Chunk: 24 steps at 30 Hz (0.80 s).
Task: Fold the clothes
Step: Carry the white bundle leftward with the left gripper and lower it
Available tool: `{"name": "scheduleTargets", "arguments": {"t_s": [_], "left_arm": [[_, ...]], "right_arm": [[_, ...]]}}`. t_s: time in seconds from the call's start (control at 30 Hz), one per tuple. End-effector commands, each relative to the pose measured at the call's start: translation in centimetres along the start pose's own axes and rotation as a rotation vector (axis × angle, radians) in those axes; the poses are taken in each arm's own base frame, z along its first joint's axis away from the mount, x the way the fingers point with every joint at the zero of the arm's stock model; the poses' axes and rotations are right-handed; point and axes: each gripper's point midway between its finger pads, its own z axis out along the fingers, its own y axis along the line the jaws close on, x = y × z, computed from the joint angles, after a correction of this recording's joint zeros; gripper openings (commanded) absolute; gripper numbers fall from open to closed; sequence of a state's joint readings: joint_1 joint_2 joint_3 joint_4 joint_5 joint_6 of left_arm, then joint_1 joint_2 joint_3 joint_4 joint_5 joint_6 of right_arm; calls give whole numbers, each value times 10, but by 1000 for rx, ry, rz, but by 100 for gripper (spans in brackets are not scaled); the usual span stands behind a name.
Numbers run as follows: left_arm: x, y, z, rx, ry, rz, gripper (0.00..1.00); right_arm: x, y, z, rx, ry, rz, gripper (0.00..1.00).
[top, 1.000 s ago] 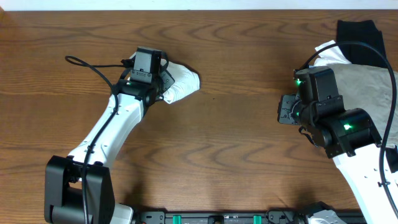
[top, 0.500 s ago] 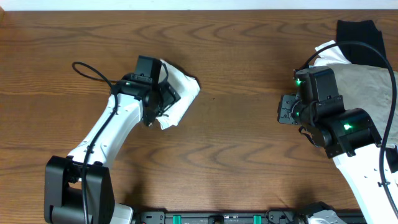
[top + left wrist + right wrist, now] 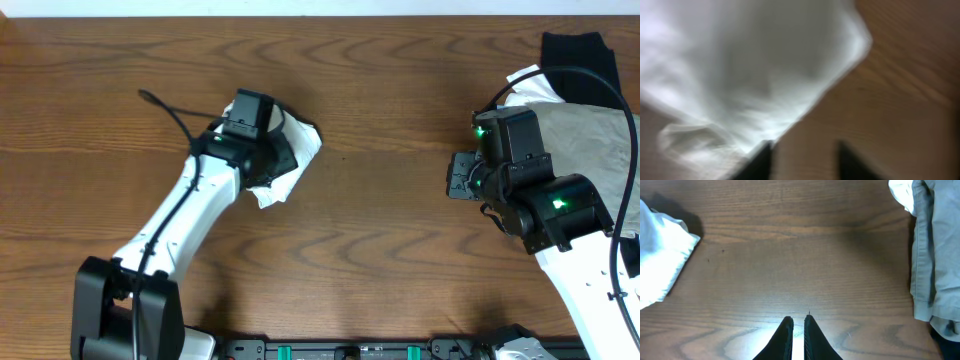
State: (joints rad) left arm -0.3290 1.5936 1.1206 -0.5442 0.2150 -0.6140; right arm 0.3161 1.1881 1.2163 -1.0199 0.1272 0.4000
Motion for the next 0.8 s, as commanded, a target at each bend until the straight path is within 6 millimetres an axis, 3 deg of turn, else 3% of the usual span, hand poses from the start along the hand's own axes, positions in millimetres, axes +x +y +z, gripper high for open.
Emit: {"name": "scheduleTargets", "arguments": {"t_s": [0.0, 0.3, 0.53, 0.77], "left_arm": [[11, -29, -2, 60, -16, 238, 6], [14, -64, 49, 67, -94, 350, 6], [7, -32, 86, -75, -104, 333, 5], [5, -22, 104, -95, -95, 321, 6]], "right_arm": [[-2, -3, -2, 7, -12, -9, 8], [2, -2, -2, -1, 7, -6, 8], [6, -4, -2, 5, 20, -8, 8], [8, -5, -2, 9, 32, -9, 7]]}}
